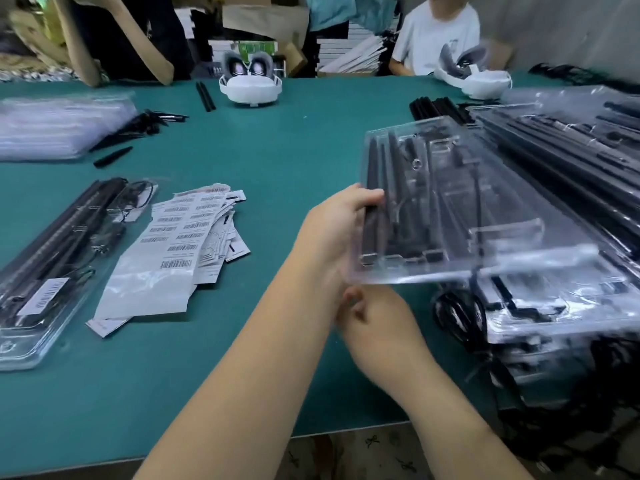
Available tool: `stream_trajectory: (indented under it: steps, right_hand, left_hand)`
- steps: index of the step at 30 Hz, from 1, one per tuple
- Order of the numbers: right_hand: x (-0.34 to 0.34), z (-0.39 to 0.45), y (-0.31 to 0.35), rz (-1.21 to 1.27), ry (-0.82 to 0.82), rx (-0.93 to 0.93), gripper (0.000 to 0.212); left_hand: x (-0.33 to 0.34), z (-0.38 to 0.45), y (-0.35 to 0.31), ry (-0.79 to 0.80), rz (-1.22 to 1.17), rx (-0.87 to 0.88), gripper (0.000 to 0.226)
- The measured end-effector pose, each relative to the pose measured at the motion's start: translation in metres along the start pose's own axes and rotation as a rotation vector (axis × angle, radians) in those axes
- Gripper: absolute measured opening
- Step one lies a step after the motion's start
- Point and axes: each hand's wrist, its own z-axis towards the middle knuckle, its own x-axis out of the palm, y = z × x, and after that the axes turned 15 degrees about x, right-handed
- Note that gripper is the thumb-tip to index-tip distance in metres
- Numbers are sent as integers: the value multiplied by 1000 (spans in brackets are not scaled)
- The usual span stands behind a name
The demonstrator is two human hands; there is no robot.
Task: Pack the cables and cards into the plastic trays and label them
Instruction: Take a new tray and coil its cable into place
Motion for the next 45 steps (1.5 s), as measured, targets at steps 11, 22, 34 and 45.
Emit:
stream_trajectory:
  steps: [11,22,34,45]
  right_hand:
    - [-11,-58,38,346,469,-428,10]
    - [24,79,5,147,6,229,50]
    - [28,80,0,43,-123,161,43]
    - [31,84,-1,117,-173,154,26]
  left_hand:
    - [-126,-3,-65,-151,124,132,23]
    - [-152,8,-8,-218,901,198,38]
    - [-97,-73,-20,102,1977,166,49]
    - [-106,-64,-27,61,216,-455,23]
